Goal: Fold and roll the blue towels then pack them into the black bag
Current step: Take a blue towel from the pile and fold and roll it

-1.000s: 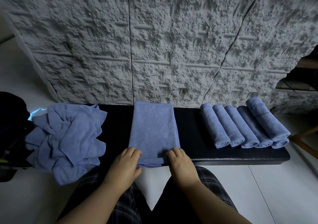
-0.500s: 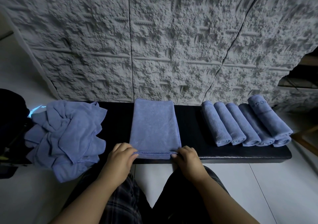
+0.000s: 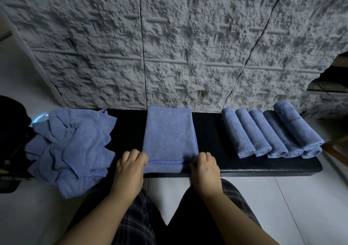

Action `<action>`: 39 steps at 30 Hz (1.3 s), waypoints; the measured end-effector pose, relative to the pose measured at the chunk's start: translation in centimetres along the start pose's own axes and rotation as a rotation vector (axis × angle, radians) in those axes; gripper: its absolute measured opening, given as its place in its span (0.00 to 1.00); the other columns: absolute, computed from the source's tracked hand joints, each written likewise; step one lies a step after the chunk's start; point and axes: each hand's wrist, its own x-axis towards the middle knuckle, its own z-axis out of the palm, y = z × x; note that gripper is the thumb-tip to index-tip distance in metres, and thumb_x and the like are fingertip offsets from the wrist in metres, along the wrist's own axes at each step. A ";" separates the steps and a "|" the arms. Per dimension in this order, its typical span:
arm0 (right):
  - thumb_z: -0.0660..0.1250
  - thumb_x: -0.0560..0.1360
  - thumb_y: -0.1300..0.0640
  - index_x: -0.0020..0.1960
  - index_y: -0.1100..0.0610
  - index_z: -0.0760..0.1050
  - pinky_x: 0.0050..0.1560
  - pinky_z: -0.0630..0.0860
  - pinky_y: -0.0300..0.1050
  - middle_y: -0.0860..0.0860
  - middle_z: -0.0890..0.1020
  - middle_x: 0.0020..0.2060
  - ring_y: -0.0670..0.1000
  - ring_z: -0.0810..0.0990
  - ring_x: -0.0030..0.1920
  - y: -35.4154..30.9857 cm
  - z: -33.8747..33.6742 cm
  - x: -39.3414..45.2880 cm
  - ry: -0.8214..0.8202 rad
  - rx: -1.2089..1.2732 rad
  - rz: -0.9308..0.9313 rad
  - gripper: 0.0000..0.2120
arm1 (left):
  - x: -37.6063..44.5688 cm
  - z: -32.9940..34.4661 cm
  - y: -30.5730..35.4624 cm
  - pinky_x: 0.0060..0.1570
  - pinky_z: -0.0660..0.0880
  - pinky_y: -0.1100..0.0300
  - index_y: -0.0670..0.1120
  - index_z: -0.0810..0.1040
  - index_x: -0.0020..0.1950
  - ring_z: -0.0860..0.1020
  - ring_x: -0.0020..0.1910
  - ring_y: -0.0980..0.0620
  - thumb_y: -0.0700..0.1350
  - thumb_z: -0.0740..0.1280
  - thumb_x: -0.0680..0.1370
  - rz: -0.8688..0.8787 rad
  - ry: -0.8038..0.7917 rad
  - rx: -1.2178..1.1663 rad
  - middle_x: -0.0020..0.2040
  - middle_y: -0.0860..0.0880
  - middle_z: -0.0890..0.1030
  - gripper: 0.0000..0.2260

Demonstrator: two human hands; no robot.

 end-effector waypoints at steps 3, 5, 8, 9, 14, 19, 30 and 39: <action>0.74 0.56 0.70 0.38 0.55 0.71 0.31 0.66 0.44 0.51 0.73 0.36 0.54 0.71 0.35 0.3 -0.1 -0.1 0.050 -0.078 -0.201 0.18 | -0.1 0.1 -0.1 0.37 0.67 0.58 0.52 0.71 0.37 0.65 0.40 0.53 0.25 0.71 0.54 0.095 -0.023 0.030 0.38 0.55 0.70 0.24; 0.70 0.54 0.74 0.38 0.56 0.74 0.32 0.70 0.43 0.51 0.74 0.37 0.53 0.72 0.36 0.7 0.1 -0.1 0.029 -0.045 -0.279 0.19 | -0.1 0.1 -0.1 0.38 0.70 0.57 0.51 0.75 0.38 0.65 0.42 0.54 0.28 0.73 0.56 0.094 -0.030 0.010 0.40 0.55 0.72 0.21; 0.68 0.55 0.75 0.40 0.57 0.76 0.34 0.76 0.46 0.51 0.76 0.38 0.53 0.74 0.37 1.0 0.5 0.1 0.002 -0.006 -0.283 0.18 | -0.4 0.3 0.0 0.40 0.73 0.55 0.51 0.74 0.42 0.66 0.44 0.54 0.38 0.73 0.62 0.091 -0.028 -0.034 0.43 0.54 0.72 0.14; 0.67 0.57 0.73 0.41 0.57 0.76 0.35 0.76 0.46 0.51 0.76 0.39 0.53 0.74 0.37 1.0 0.6 0.1 -0.002 -0.011 -0.284 0.17 | -0.5 0.4 0.0 0.41 0.73 0.55 0.51 0.73 0.43 0.66 0.45 0.54 0.40 0.74 0.63 0.098 -0.039 -0.040 0.44 0.54 0.72 0.15; 0.65 0.61 0.61 0.44 0.58 0.74 0.37 0.78 0.44 0.53 0.77 0.41 0.54 0.75 0.39 1.0 0.8 -0.4 -0.012 -0.085 -0.338 0.11 | -0.5 0.7 -0.3 0.39 0.70 0.58 0.53 0.68 0.46 0.66 0.44 0.55 0.39 0.79 0.59 0.067 -0.085 -0.031 0.46 0.54 0.73 0.25; 0.76 0.55 0.68 0.47 0.56 0.76 0.36 0.78 0.43 0.51 0.78 0.43 0.53 0.77 0.39 1.2 0.8 -0.3 -0.010 -0.116 -0.313 0.23 | -0.4 1.0 -0.6 0.42 0.68 0.58 0.50 0.74 0.50 0.71 0.45 0.53 0.36 0.74 0.68 0.001 -0.080 -0.103 0.48 0.54 0.74 0.17; 0.70 0.66 0.67 0.49 0.53 0.78 0.39 0.75 0.46 0.45 0.79 0.42 0.51 0.72 0.42 1.3 0.0 0.0 -0.039 -0.008 -0.213 0.15 | 0.3 0.6 -0.5 0.51 0.70 0.56 0.41 0.74 0.59 0.73 0.52 0.48 0.41 0.57 0.81 -0.176 -0.164 -0.290 0.53 0.47 0.77 0.11; 0.55 0.80 0.59 0.50 0.58 0.73 0.45 0.63 0.44 0.53 0.78 0.42 0.51 0.65 0.43 0.8 -0.1 -0.1 -0.066 0.037 -0.097 0.09 | 0.2 -0.1 1.1 0.43 0.72 0.51 0.42 0.72 0.51 0.72 0.45 0.45 0.42 0.57 0.80 -0.194 -0.142 -0.156 0.44 0.45 0.77 0.06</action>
